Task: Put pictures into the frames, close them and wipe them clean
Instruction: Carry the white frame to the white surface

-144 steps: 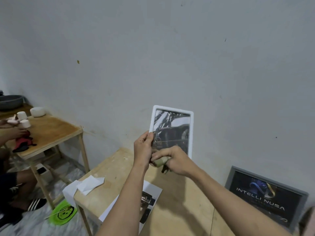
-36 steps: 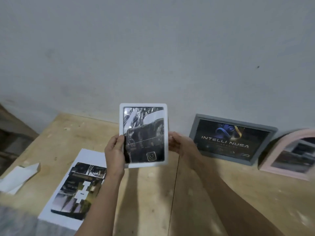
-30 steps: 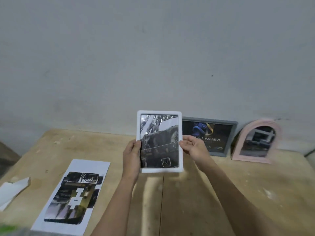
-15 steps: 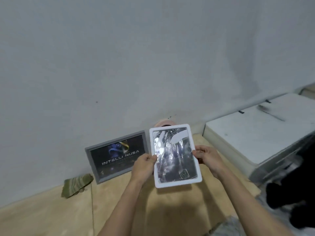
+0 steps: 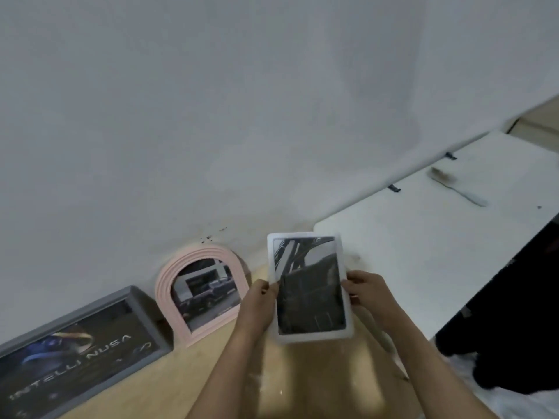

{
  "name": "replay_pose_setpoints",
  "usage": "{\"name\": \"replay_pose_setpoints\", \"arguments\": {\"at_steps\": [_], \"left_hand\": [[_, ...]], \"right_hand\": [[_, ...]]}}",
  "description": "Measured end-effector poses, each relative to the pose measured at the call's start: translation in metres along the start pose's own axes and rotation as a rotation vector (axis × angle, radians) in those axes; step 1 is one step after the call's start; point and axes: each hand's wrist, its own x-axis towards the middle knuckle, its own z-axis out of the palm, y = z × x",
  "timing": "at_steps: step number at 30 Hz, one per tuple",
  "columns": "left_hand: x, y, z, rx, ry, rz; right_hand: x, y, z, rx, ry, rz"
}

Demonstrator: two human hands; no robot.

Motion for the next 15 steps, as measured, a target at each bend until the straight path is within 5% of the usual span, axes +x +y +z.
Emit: {"name": "replay_pose_setpoints", "arguments": {"at_steps": [8,15], "left_hand": [[0.072,0.039,0.010,-0.353,-0.095,-0.133],[0.112,0.038,0.010,-0.148,0.011,0.065]], "right_hand": [[0.075,-0.004,-0.012,0.127,-0.010,0.078],[0.111,0.005,-0.020,0.037,0.022,-0.057]]}}
